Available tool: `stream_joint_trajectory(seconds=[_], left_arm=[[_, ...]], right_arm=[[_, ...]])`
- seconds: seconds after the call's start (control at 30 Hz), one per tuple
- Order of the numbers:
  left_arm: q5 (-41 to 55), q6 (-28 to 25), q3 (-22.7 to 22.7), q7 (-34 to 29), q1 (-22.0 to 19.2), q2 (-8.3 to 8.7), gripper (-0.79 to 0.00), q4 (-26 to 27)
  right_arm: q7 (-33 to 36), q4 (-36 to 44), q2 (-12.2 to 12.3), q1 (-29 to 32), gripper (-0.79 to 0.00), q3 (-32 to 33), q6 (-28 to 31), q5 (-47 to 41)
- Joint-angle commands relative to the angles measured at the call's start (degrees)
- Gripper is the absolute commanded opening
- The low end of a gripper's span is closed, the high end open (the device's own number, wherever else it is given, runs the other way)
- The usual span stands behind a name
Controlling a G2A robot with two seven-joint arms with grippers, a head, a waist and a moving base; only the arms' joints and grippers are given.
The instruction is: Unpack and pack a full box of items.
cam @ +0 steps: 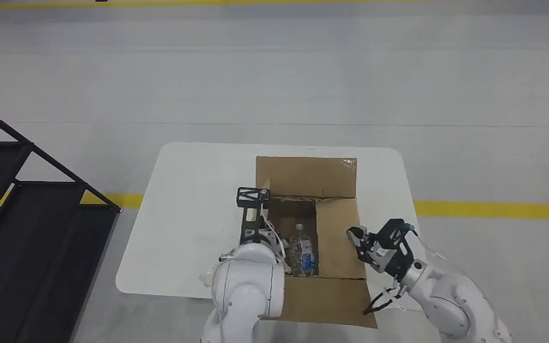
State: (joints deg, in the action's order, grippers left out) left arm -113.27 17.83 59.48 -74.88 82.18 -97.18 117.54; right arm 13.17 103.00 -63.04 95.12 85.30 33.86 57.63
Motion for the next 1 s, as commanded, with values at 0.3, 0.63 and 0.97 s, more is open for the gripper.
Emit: stream_joint_trajectory(seconds=[0.3,0.63,0.97], left_arm=[[-1.9,0.0,1.7,-0.9,-0.6,-0.41,-0.449,0.2],[-8.7,1.0,3.2,-2.0,-2.5,-0.88,0.000,-2.6],[-16.2,1.2,5.9,-3.0,-4.5,-1.38,0.000,-5.9]], right_arm=[[0.7,-3.0,-0.1,-3.1,-0.785,-3.1,-0.1,2.5],[-1.4,-3.1,0.0,-3.2,-0.785,-3.8,0.0,2.5],[-3.4,-3.6,0.1,-2.1,-0.785,-3.7,-0.7,1.8]])
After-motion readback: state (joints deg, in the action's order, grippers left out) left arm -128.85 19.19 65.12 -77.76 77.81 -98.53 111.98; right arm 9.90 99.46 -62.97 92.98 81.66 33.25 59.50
